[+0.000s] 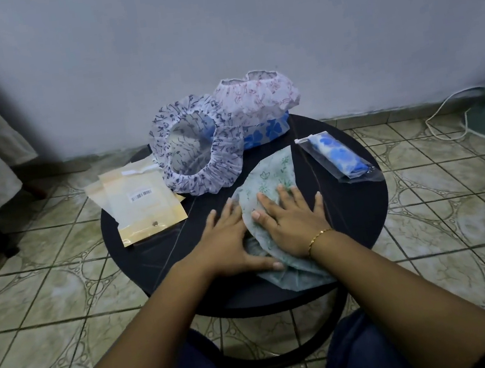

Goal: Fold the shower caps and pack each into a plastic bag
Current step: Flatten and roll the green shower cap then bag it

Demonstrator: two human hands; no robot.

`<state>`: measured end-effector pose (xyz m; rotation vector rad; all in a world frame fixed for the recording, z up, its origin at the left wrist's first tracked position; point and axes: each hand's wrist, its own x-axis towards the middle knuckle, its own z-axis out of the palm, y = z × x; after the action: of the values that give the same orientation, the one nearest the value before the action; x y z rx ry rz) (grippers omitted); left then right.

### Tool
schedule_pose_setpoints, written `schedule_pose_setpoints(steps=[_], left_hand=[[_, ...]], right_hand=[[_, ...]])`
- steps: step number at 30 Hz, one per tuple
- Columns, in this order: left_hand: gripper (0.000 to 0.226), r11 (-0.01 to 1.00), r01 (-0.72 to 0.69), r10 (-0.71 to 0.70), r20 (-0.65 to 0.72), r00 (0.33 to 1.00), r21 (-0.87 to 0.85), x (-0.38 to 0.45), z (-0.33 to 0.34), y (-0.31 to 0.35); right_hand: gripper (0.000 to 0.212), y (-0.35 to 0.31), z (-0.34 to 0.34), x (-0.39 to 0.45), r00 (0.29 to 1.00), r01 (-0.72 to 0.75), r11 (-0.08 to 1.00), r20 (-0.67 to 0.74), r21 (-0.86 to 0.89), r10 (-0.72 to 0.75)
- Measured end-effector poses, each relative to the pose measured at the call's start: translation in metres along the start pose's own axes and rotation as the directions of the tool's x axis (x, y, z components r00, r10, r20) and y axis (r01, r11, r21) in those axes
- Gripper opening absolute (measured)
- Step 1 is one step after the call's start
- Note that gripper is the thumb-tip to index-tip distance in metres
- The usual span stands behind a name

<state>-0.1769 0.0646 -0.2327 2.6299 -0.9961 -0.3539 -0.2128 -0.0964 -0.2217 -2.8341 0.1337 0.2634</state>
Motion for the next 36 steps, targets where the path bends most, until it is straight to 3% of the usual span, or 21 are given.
schedule_pose_setpoints(steps=[4, 9, 14, 24, 27, 32, 36], left_hand=[[0.139, 0.992, 0.057, -0.065, 0.073, 0.995, 0.114, -0.004, -0.001, -0.017], [0.146, 0.993, 0.095, -0.099, 0.067, 0.993, 0.066, -0.008, -0.001, -0.010], [0.144, 0.995, 0.097, -0.095, 0.029, 0.995, -0.040, -0.011, -0.002, -0.007], [0.142, 0.994, 0.108, -0.108, 0.031, 0.994, 0.000, -0.010, -0.001, -0.006], [0.144, 0.992, 0.110, -0.114, 0.062, 0.992, 0.056, -0.007, -0.002, -0.010], [0.129, 0.987, 0.161, -0.161, 0.025, 0.987, 0.018, -0.002, -0.002, -0.010], [0.116, 0.984, 0.172, -0.176, 0.079, 0.981, 0.057, -0.001, -0.004, -0.012]], right_hand=[[0.059, 0.001, 0.003, 0.002, 1.000, -0.011, 0.999, 0.007, -0.042, 0.011], [0.061, -0.006, 0.006, 0.004, 1.000, -0.026, 0.995, -0.016, -0.099, 0.025], [0.062, -0.011, 0.009, 0.006, 0.999, -0.040, 0.989, 0.000, -0.139, 0.041], [0.060, -0.024, 0.014, 0.006, 0.999, -0.043, 0.988, 0.001, -0.148, 0.043], [0.058, -0.024, 0.013, 0.008, 0.998, -0.037, 0.995, 0.050, -0.088, 0.042], [0.050, -0.004, -0.013, 0.007, 0.996, 0.058, 0.971, 0.046, 0.234, -0.071], [0.051, 0.026, -0.017, -0.002, 0.989, 0.124, 0.987, 0.070, 0.105, -0.131]])
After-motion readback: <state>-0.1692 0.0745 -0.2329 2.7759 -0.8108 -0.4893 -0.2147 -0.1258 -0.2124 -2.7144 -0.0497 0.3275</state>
